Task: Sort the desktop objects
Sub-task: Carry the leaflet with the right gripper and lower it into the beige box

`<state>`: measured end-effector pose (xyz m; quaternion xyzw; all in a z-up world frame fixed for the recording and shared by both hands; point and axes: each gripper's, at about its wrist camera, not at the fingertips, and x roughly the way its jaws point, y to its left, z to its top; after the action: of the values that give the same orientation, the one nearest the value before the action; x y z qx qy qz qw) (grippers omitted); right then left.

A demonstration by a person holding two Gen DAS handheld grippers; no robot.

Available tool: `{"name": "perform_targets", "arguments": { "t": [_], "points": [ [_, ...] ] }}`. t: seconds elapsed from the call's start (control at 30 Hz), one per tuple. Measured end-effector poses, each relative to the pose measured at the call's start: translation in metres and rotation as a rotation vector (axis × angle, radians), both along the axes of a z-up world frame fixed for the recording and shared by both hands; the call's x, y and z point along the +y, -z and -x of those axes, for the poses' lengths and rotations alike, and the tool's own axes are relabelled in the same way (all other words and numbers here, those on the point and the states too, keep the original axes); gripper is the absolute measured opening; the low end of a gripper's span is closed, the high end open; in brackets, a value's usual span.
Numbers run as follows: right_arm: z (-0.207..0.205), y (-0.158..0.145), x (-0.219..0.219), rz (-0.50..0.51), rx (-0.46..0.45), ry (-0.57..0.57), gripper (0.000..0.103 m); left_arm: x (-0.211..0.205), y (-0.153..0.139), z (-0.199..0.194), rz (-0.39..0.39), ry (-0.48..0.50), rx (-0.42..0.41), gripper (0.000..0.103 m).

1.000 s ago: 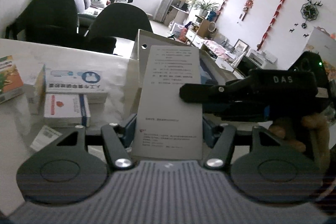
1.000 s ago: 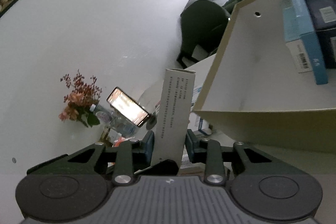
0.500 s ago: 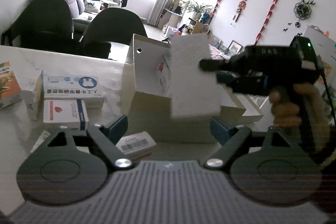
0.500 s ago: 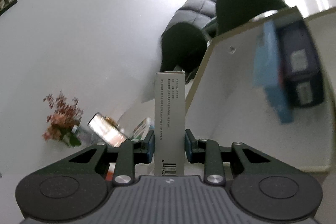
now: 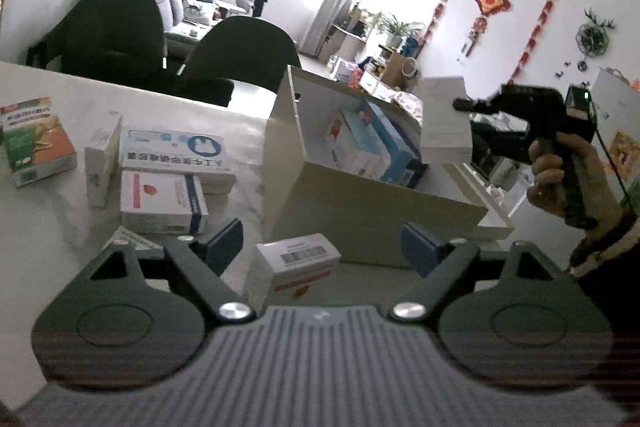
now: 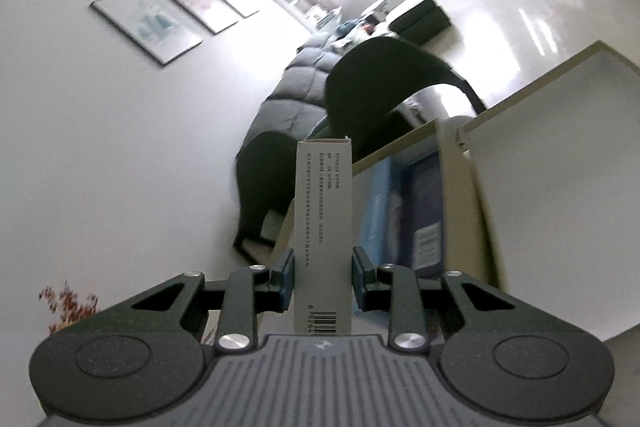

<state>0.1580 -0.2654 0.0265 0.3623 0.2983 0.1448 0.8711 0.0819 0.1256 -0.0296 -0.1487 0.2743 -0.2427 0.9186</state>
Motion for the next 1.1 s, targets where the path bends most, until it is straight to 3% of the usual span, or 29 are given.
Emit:
{"name": "perform_targets", "arguments": {
  "t": [0.2, 0.4, 0.63, 0.93, 1.0, 1.1],
  "points": [
    [-0.021, 0.022, -0.014, 0.041, 0.029, 0.068, 0.032, 0.012, 0.003, -0.003, 0.035, -0.035, 0.024, 0.087],
    [-0.045, 0.037, -0.021, 0.068, 0.032, 0.050, 0.032, 0.015, 0.006, -0.009, 0.022, -0.047, 0.047, 0.087],
    [-0.059, 0.049, -0.028, 0.018, -0.024, 0.006, 0.032, 0.010, 0.011, -0.019, 0.016, -0.048, 0.072, 0.087],
    [-0.050, 0.049, -0.031, 0.102, -0.105, 0.029, 0.041, 0.003, 0.016, -0.024, 0.004, -0.036, 0.093, 0.087],
    [-0.046, 0.047, -0.031, 0.135, -0.116, 0.047, 0.052, 0.001, 0.017, -0.024, 0.008, -0.035, 0.095, 0.087],
    [-0.039, 0.045, -0.032, 0.172, -0.132, 0.067, 0.052, 0.001, 0.017, -0.023, 0.013, -0.036, 0.096, 0.087]
  ]
}}
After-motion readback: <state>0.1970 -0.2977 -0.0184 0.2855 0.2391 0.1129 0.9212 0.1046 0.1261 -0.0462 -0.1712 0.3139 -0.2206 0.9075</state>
